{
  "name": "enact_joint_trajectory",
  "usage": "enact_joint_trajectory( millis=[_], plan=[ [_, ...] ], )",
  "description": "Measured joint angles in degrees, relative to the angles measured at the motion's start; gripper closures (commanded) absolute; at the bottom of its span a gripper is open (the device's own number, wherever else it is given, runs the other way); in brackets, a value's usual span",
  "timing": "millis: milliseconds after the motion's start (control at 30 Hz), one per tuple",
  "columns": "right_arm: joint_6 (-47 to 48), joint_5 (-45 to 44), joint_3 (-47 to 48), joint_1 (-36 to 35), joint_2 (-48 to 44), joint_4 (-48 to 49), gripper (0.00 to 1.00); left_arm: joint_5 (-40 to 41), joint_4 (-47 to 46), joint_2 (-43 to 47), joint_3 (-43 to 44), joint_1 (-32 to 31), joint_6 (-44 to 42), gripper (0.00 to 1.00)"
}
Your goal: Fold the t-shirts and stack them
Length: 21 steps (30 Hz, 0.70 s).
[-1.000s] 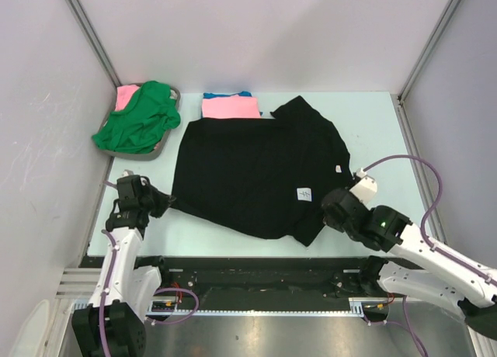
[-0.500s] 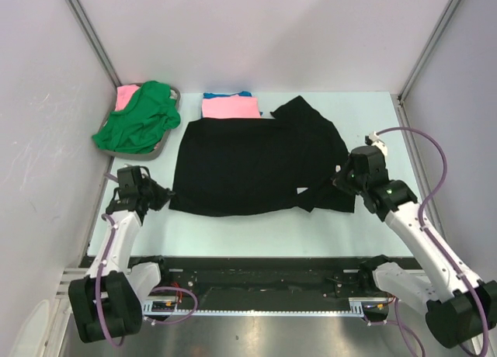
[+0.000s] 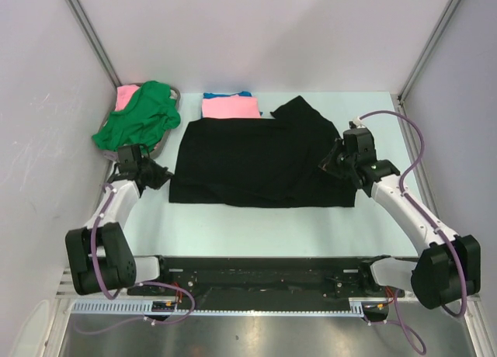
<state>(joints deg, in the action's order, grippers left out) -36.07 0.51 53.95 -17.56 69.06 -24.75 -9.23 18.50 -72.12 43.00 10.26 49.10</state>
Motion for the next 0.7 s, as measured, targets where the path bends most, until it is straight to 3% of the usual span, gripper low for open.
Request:
enact_joint_trajectory(
  millis=[300, 700],
  plan=[
    [0.22, 1.99, 2.25, 3.04, 7.19, 3.54, 1.00, -0.13, -2.75, -8.87, 1.11, -0.42, 0.00, 1.00],
    [0.13, 4.02, 9.70, 5.42, 17.53, 6.73, 1.00, 0.07, -3.37, -13.64, 7.10, -1.14, 0.39, 1.00]
  ],
)
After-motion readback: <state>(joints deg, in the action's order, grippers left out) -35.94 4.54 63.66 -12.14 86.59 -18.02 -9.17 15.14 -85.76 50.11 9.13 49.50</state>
